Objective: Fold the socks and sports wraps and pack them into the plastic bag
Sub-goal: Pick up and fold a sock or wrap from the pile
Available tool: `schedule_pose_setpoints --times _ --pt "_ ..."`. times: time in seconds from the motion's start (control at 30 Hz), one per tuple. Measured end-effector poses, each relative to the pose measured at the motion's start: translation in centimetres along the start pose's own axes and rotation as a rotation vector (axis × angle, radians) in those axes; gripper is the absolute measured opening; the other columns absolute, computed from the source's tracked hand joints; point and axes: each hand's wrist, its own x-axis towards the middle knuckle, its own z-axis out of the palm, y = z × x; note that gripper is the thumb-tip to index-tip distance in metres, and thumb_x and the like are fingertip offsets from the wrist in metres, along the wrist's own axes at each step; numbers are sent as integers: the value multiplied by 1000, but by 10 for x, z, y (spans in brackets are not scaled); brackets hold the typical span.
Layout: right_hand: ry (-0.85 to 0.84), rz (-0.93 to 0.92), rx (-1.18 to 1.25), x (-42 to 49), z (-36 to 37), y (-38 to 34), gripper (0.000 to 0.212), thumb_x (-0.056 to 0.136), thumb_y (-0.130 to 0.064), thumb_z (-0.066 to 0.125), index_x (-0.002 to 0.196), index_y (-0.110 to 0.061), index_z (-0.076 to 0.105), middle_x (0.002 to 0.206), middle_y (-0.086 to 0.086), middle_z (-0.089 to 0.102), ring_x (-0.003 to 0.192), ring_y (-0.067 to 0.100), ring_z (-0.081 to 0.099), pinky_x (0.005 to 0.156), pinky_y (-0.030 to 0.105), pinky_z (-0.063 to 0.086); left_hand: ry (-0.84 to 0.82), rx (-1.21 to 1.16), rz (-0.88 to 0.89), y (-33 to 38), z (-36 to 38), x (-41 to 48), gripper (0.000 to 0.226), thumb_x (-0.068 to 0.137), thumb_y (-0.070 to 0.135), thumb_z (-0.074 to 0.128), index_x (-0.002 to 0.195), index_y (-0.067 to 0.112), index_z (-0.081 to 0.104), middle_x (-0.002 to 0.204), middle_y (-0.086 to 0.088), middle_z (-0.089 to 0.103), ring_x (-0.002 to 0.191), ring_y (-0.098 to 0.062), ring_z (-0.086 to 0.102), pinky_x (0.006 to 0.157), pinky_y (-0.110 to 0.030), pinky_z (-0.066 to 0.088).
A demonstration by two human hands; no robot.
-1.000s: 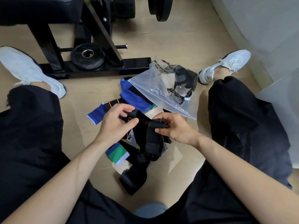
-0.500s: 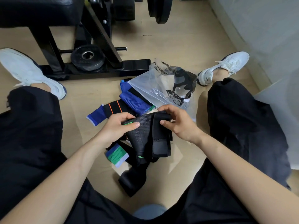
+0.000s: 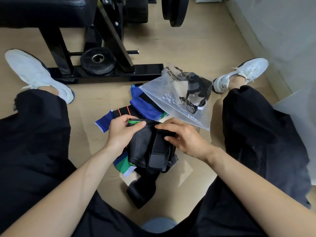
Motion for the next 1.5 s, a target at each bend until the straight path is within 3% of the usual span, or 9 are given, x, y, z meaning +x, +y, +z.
schedule_pose_setpoints --times 0.3,0.43,0.67,0.83,0.9,1.0,1.17,1.33,1.5 --pt "68 341 50 -1 7 14 43 84 -20 75 125 -26 63 115 -1 67 103 19 65 96 36 50 -214 57 137 10 4 -13 31 80 3 82 108 14 75 96 -3 79 90 -12 74 82 -23 58" --pt "160 537 467 0 9 12 33 85 -8 75 115 -21 66 100 3 64 64 26 71 66 48 62 -248 153 195 8 4 -12 34 81 4 81 112 14 75 102 4 78 100 -8 73 89 -19 53" --pt "278 614 696 3 6 7 29 86 1 71 112 -12 67 96 9 59 70 20 68 61 34 61 -201 269 267 -1 7 -10 25 89 15 76 110 28 74 98 7 76 88 -5 69 86 -19 52" --pt "136 464 56 0 11 11 41 81 -19 78 119 -27 65 106 1 63 81 18 66 82 31 54 -123 264 285 -2 11 -9 20 87 19 79 106 18 76 89 1 75 78 -15 68 78 -26 54" --pt "136 457 -13 1 13 8 43 80 -23 79 121 -27 65 107 1 64 83 18 64 82 28 51 -126 285 294 -1 14 -12 21 85 19 81 105 17 77 87 2 75 74 -13 67 77 -25 54" --pt "169 557 410 3 16 -1 40 83 -13 78 121 -18 65 111 7 63 68 17 71 67 30 60 -164 330 294 1 17 -19 23 81 19 83 103 19 77 86 5 74 73 -6 68 77 -20 55" --pt "203 637 854 4 13 -11 35 88 -9 73 122 -8 64 111 12 60 80 17 69 74 36 61 -183 344 300 -2 22 -25 26 79 20 86 101 27 76 86 12 73 75 -4 69 77 -15 53" --pt "232 669 829 4 13 -13 33 87 -20 75 116 -9 65 106 8 60 77 13 67 66 34 59 -286 351 377 0 26 -32 27 80 11 83 102 26 77 91 10 73 78 -5 71 71 -11 49" --pt "271 702 887 5 8 -8 24 88 -3 71 111 -7 64 105 12 59 76 18 64 60 31 57 -394 266 281 8 16 -28 33 86 10 77 113 28 74 103 11 77 98 -2 71 82 -17 53"
